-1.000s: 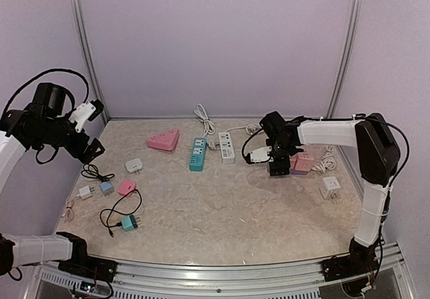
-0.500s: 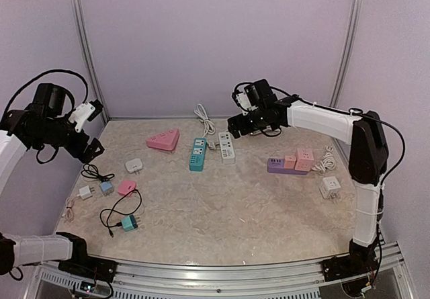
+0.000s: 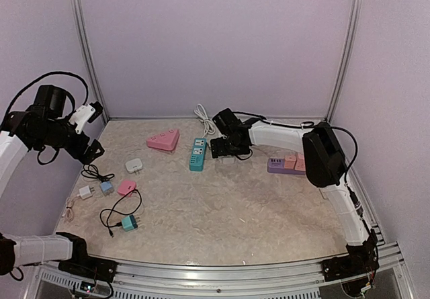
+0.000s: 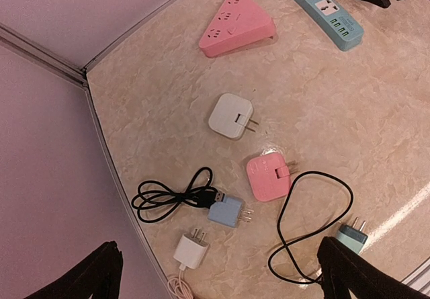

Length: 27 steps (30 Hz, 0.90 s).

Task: Insert the plug
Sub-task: Pick up the socket from the center of the board.

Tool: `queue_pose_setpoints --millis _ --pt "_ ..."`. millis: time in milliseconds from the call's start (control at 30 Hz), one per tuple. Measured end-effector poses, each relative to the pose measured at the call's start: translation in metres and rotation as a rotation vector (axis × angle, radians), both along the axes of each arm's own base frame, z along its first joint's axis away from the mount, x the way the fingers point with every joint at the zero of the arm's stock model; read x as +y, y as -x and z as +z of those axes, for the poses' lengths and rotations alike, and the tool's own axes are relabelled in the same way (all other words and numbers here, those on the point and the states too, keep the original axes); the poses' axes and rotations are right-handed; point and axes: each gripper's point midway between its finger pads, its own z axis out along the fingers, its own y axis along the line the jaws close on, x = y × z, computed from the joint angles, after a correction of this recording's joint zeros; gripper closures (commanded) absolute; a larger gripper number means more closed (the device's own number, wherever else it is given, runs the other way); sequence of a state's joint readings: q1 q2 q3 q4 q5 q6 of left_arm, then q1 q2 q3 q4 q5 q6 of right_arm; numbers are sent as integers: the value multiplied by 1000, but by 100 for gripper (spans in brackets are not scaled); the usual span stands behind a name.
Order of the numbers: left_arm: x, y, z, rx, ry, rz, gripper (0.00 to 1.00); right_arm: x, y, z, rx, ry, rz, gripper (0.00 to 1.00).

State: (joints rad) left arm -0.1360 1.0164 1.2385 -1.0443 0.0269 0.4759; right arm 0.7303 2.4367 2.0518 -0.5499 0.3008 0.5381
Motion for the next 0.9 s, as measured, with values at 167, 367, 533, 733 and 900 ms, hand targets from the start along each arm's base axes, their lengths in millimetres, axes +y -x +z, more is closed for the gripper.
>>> queue_pose_setpoints --millis 167,367,533,733,900 --pt "0 0 0 -1 0 0 1 -4 2 -10 9 22 -37 25" --pt "0 0 0 -1 1 -1 1 -15 6 -20 4 82 -58 25" --pt "-1 0 1 -3 3 -3 1 -24 7 -26 -1 130 -60 26" --pt "-1 1 1 -5 6 -5 1 -21 7 -26 7 132 -23 69" --pt "-1 2 4 -15 8 -5 1 -17 7 -24 0 112 18 92"
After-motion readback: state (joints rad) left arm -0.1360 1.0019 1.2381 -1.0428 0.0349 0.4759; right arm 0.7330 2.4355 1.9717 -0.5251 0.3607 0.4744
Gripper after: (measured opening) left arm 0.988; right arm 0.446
